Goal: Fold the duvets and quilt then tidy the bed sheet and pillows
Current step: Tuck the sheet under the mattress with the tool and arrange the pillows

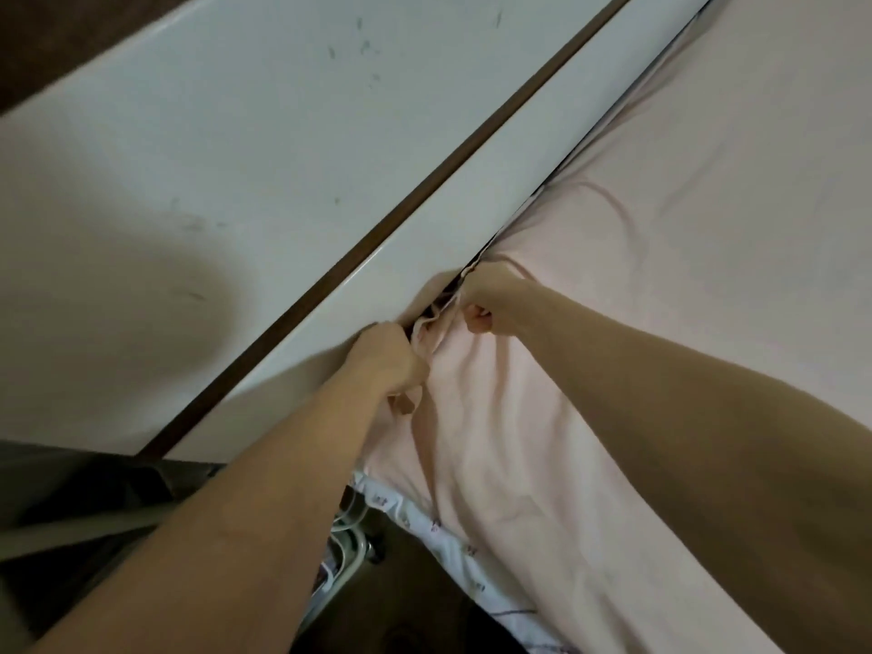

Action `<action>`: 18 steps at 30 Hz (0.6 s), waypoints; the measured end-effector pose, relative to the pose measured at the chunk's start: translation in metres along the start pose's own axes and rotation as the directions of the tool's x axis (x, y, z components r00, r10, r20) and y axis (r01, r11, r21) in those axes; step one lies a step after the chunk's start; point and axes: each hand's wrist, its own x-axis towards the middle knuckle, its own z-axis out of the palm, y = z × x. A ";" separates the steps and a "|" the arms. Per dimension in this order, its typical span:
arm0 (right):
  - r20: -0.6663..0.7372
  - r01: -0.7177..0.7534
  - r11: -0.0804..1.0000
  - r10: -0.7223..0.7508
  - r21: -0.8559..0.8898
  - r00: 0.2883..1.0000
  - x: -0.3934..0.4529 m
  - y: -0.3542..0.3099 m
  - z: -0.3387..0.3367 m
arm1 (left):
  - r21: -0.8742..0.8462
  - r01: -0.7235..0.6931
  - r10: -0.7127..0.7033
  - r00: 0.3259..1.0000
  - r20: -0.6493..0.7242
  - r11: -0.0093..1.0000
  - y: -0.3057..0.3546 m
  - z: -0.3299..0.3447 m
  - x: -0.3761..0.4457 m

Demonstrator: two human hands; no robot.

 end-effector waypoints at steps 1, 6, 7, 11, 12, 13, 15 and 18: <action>0.008 0.013 1.000 -0.013 0.002 1.000 0.000 0.003 0.000 | -0.071 0.011 -0.010 1.000 0.014 0.997 -0.005 0.003 -0.001; 0.082 -0.093 0.991 0.086 0.098 0.993 -0.047 0.016 0.010 | -0.509 0.120 -0.152 0.988 -0.022 0.852 -0.051 0.014 -0.016; 0.097 -0.127 0.988 0.119 0.083 0.988 -0.054 0.021 0.013 | -0.546 0.142 -0.177 0.984 -0.010 0.825 -0.059 0.013 -0.023; 0.088 -0.164 0.983 0.157 0.086 0.984 -0.074 0.041 0.037 | -0.607 0.219 -0.198 0.975 0.102 0.764 -0.088 0.018 -0.039; 0.081 -0.148 0.985 0.141 0.085 0.987 -0.074 0.042 0.040 | -0.635 0.219 -0.222 0.972 0.075 0.741 -0.092 0.020 -0.039; 0.072 -0.135 0.988 0.130 0.069 0.989 -0.076 0.041 0.045 | -0.668 0.225 -0.260 0.964 0.049 0.709 -0.096 0.022 -0.037; 0.032 -0.124 0.991 0.123 0.044 0.992 -0.078 0.039 0.052 | -0.727 0.253 -0.325 0.945 0.044 0.638 -0.099 0.024 -0.040; 0.009 -0.162 0.986 0.162 0.036 0.987 -0.076 0.040 0.065 | -0.814 0.277 -0.363 0.928 0.089 0.510 -0.102 0.029 -0.044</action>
